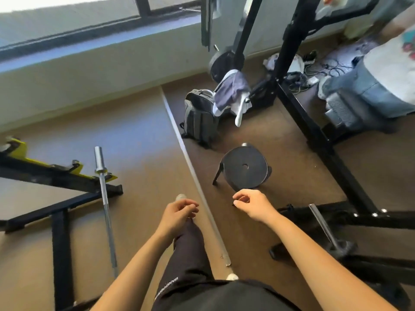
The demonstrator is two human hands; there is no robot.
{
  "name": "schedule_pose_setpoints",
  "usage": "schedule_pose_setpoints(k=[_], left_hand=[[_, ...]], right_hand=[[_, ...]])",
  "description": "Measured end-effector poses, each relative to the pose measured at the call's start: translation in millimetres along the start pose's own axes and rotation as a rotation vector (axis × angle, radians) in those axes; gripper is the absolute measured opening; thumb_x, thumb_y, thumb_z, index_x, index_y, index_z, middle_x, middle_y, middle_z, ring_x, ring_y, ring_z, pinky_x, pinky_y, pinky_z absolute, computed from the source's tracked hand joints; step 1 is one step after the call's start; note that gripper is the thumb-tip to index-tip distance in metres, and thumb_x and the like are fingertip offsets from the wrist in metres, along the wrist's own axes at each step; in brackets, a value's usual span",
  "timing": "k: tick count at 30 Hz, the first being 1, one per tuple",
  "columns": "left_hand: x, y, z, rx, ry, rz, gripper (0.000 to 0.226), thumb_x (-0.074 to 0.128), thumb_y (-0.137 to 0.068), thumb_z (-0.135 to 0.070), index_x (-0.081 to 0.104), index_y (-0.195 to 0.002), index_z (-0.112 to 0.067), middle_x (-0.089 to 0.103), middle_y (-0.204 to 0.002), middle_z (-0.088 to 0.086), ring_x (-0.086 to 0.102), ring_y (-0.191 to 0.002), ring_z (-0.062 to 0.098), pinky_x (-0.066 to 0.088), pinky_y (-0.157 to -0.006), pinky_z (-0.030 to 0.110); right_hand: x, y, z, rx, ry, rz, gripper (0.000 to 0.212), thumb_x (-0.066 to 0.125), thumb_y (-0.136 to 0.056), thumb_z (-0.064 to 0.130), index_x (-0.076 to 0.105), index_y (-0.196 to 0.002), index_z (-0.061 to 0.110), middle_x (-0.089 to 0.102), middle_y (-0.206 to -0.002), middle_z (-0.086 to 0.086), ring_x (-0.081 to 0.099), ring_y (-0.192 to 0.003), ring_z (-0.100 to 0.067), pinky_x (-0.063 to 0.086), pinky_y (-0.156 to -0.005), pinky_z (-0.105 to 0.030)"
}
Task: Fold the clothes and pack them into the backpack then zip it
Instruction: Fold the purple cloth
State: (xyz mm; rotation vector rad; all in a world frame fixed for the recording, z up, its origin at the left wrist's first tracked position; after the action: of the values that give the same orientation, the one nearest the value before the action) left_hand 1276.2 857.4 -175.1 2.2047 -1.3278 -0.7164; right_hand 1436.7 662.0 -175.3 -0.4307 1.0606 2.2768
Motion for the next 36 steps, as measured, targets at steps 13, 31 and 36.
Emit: schedule_pose_setpoints(k=[13,31,36], left_hand=[[-147.4,-250.5,-192.6,0.062,-0.194,0.089,0.02,0.054,-0.103,-0.014,0.073,-0.095,-0.014,0.075,-0.094,0.008,0.068,-0.084,0.017,0.05,-0.069,0.019],[-43.5,-508.0,-359.0,-0.013,-0.219,0.339,0.015,0.059,-0.097,-0.006,0.074,-0.095,-0.008,0.072,-0.089,0.011,0.063,-0.077,0.017,0.053,-0.064,0.017],[46.7,-623.9,-371.3,-0.101,-0.208,0.446,0.012,0.062,-0.093,-0.005,0.07,-0.092,-0.013,0.065,-0.08,0.005,0.056,-0.068,0.016,0.042,-0.054,0.018]], right_hand=[[-102.6,-190.9,133.6,0.169,-0.152,-0.21,0.015,0.065,-0.097,0.025,0.072,-0.109,0.022,0.074,-0.095,0.001,0.07,-0.089,-0.014,0.058,-0.086,-0.035],[-223.1,-452.4,163.2,0.266,-0.28,-0.283,0.017,0.071,-0.091,0.02,0.073,-0.107,0.015,0.072,-0.09,-0.004,0.071,-0.088,-0.023,0.059,-0.089,-0.042],[-274.2,-536.1,123.0,0.39,-0.179,-0.365,0.035,0.072,-0.09,0.02,0.066,-0.124,0.013,0.067,-0.122,-0.014,0.063,-0.112,-0.032,0.05,-0.095,-0.039]])
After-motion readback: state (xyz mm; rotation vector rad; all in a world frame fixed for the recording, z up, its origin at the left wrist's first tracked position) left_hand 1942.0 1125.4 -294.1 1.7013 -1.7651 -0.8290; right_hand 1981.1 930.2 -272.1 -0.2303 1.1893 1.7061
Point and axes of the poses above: each hand's wrist, its own y-axis away from the middle knuckle, its own x-axis out of the palm, z = x × y, the point moved 10 cm from there along -y, towards the middle knuckle
